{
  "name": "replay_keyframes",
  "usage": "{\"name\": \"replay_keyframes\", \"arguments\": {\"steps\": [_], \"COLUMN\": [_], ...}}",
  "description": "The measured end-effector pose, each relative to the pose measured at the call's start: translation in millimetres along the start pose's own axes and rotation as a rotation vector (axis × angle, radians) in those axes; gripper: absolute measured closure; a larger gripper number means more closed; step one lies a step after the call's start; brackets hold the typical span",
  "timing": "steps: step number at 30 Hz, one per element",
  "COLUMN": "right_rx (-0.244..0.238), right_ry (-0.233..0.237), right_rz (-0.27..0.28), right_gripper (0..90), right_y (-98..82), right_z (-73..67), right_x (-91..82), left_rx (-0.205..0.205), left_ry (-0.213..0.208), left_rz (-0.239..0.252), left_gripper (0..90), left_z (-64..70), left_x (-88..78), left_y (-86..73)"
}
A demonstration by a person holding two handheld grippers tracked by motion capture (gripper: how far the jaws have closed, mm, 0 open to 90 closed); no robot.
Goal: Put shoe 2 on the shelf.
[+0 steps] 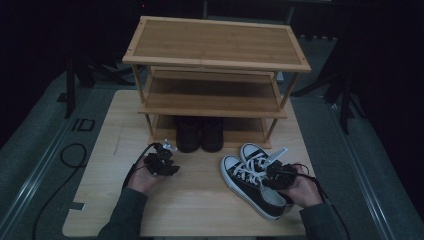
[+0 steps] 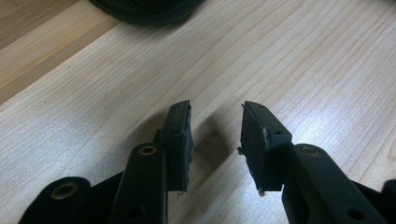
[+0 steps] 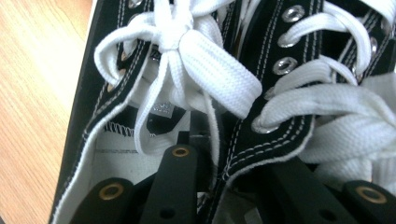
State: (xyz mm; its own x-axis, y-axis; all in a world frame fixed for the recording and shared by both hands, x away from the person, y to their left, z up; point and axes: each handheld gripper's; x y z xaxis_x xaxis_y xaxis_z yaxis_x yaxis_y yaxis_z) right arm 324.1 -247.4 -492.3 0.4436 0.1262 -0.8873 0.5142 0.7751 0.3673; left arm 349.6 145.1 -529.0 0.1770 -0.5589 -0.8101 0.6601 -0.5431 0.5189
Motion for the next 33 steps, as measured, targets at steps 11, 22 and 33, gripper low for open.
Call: {"name": "replay_keyframes", "arguments": {"steps": [11,22,33], "right_rx": [-0.063,-0.122,-0.162], "right_ry": [0.050,0.061,0.055], "right_rz": [0.023,0.037,0.028], "right_gripper": [85.5,85.6,85.7], "right_y": [-2.6,4.0,10.7], "right_z": [17.3,23.4,25.9], "right_x": [3.0,1.3,-3.6], "left_rx": [-0.012,-0.017,-0.017], "left_ry": [-0.002,-0.003,-0.002], "left_rz": [0.006,0.011,0.013], "left_gripper": [63.4,63.4,63.4], "left_z": [-1.6,-1.4,-2.2], "left_x": [-0.9,-1.2,-2.4], "left_y": [-1.5,-2.6,-3.1]}}
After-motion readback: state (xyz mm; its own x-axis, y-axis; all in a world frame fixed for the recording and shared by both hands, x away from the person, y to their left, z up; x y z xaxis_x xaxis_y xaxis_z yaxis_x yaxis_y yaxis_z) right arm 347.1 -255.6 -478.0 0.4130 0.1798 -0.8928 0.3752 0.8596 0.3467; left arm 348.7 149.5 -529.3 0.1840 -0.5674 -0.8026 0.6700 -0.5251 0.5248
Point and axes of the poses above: each handheld gripper's, and its own axes: x roughly forward along the jaws, y roughly out of its top, z roughly to its right, and after that the axes turned 15 degrees about -y, right-handed
